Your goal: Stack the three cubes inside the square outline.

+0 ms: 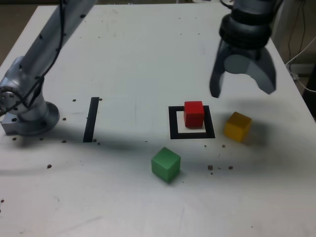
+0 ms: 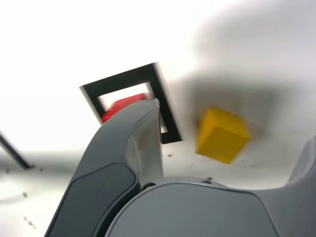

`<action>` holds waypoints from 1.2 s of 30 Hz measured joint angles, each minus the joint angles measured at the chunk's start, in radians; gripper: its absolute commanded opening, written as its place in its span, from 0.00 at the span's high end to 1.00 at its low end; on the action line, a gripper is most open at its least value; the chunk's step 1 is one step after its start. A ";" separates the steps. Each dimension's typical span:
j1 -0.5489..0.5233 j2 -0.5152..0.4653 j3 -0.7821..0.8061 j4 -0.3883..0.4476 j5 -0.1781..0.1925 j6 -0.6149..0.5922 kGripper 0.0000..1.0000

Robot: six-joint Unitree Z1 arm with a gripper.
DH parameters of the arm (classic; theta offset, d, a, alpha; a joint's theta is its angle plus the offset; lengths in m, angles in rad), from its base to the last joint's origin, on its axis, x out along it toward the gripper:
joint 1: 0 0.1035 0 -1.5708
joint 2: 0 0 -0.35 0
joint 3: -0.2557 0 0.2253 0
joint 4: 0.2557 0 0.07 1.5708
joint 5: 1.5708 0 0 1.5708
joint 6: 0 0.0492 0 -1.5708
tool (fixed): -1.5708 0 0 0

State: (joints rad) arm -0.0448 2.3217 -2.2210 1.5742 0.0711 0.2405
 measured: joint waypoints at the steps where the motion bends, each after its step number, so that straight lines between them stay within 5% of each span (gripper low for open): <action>1: -0.004 0.005 -0.010 0.000 0.000 0.008 0.01; 24: -0.047 0.082 -0.032 0.007 -0.027 0.113 0.03; 36: -0.073 0.149 -0.059 0.009 -0.052 0.105 0.19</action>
State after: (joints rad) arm -0.1175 2.4708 -2.2804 1.5829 0.0187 0.3450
